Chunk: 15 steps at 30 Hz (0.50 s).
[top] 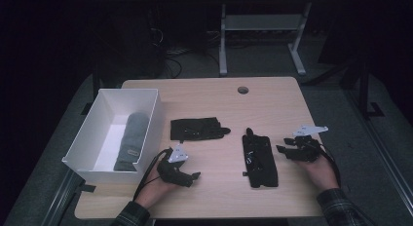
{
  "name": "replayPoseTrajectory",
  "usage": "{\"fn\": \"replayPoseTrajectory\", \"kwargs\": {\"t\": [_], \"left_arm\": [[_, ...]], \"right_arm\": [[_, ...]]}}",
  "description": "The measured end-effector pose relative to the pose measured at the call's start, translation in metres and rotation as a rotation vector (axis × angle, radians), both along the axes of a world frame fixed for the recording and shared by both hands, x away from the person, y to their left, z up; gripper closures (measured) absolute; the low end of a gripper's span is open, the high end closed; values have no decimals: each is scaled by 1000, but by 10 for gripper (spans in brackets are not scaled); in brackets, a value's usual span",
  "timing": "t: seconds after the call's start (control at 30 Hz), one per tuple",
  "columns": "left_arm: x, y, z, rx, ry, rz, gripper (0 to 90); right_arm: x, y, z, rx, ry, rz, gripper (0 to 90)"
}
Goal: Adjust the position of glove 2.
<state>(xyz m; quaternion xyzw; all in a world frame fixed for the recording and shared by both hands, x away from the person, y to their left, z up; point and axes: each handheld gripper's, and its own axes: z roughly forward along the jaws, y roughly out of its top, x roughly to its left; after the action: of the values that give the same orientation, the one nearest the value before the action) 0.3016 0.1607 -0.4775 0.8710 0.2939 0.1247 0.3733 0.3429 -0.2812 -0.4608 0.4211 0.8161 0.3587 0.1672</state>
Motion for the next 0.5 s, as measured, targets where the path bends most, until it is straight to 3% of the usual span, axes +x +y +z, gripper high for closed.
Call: {"fn": "replayPoseTrajectory", "kwargs": {"t": [0.13,0.33,0.4,0.47,0.5], "left_arm": [[0,0,0,2,2,0,126],[2,-4,4,32,23,29,156],[3,-4,7,35,29,36,229],[5,-5,10,26,45,42,300],[5,-6,11,29,41,48,395]], "right_arm": [[6,-10,-9,-19,10,-49,426],[11,-14,-17,-8,19,-65,344],[11,-14,-17,-6,14,-68,332],[10,-14,-20,4,2,-69,249],[9,-13,-21,8,-7,-72,248]]}}
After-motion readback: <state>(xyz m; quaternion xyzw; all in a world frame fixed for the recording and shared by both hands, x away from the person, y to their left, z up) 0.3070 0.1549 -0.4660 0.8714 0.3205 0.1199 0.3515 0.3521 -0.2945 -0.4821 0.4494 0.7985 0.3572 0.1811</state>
